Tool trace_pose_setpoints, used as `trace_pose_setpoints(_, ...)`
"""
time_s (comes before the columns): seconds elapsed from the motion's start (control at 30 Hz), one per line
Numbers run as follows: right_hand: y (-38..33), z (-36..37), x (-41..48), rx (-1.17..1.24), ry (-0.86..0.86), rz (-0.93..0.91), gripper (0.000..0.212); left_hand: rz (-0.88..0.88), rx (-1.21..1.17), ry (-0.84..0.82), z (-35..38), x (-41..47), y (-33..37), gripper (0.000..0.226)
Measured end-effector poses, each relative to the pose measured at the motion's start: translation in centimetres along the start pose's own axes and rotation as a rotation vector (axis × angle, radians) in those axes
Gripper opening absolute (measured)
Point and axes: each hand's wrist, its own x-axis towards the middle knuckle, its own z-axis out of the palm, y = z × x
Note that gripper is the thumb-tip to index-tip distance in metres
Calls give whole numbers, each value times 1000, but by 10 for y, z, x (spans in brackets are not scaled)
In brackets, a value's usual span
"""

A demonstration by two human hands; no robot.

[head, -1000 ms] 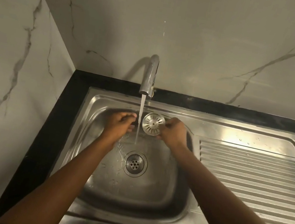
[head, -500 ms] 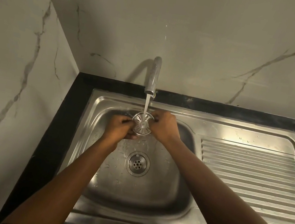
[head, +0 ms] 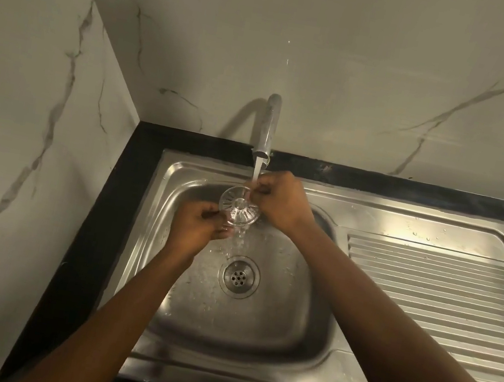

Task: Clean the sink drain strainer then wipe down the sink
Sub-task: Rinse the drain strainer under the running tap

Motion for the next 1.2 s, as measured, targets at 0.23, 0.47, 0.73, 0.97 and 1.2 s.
trace_pose_setpoints(0.23, -8, -31, -8, -181, 102, -111, 12, -78, -51, -98, 34, 3, 13, 20)
trace_pose_setpoints(0.47, 4, -46, -10, -179, 148, -27, 16, -36, -82, -132, 41, 2, 29, 19)
trace_pose_setpoints(0.73, 4, -11, -12, 4, 35, 65, 15, 203, 157, -43, 8, 5, 33, 19)
trace_pose_setpoints(0.97, -20, -8, -5, -16, 99, -69, 12, 195, 116, 0, -11, 6, 21, 29)
trace_pose_setpoints(1.2, -21, -25, -11, 24, 98, -126, 17, 59, -175, -105, 7, 0, 20, 17)
